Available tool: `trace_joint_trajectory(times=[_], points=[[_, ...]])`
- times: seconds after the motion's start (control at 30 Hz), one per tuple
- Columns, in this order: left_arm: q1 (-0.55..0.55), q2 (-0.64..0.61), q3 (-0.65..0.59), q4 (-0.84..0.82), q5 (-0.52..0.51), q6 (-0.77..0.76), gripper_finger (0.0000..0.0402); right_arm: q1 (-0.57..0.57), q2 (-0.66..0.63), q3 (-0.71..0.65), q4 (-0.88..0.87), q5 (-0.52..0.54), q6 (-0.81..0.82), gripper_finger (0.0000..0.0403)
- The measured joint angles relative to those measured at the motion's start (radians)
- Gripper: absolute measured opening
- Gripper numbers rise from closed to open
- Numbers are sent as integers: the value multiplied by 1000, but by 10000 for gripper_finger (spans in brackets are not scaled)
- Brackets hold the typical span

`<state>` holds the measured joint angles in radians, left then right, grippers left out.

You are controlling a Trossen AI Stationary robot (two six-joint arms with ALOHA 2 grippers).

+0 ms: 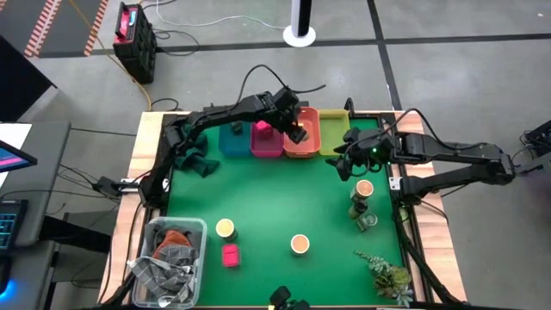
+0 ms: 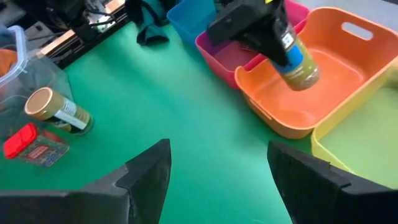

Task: Sort spices by type
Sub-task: Put the left black spice bottle into the orange bin

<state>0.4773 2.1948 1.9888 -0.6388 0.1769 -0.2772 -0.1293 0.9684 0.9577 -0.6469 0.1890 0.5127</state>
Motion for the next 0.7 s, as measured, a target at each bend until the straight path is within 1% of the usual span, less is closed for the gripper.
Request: trace_joint_trajectory(times=[0.37, 0.7], points=[[-8, 0, 0, -124, -6, 57, 201, -11, 0, 0, 21, 0, -17, 291], [-41, 0, 0, -112, -5, 57, 201, 3, 0, 0, 59, 0, 1, 291]])
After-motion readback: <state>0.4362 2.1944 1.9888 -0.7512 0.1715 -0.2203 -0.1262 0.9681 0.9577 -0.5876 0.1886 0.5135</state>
